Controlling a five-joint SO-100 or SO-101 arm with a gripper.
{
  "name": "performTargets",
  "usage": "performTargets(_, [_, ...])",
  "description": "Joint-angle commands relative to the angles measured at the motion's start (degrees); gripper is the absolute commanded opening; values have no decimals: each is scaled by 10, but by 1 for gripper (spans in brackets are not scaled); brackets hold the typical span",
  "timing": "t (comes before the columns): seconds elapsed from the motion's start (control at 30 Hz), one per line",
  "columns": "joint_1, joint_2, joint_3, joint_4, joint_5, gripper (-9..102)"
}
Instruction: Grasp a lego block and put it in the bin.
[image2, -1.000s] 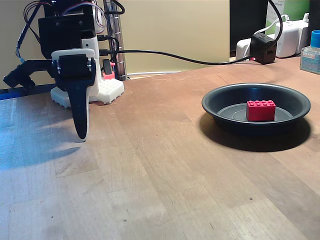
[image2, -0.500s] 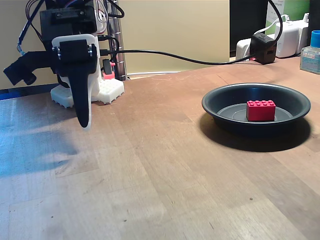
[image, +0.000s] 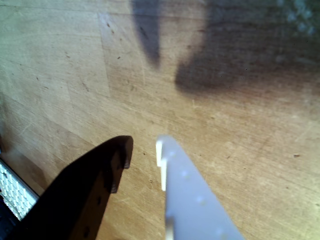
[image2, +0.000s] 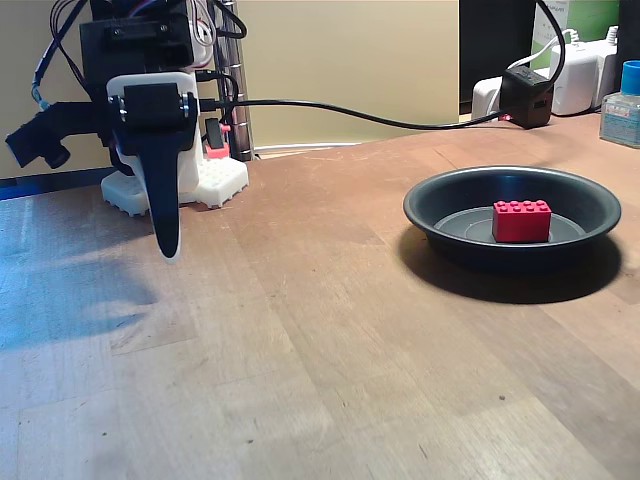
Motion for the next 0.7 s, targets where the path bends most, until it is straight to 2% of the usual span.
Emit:
performTargets(0.0, [-3, 18, 30, 1, -4, 0])
performTargets(0.67, [4, 18, 30, -3, 33, 0])
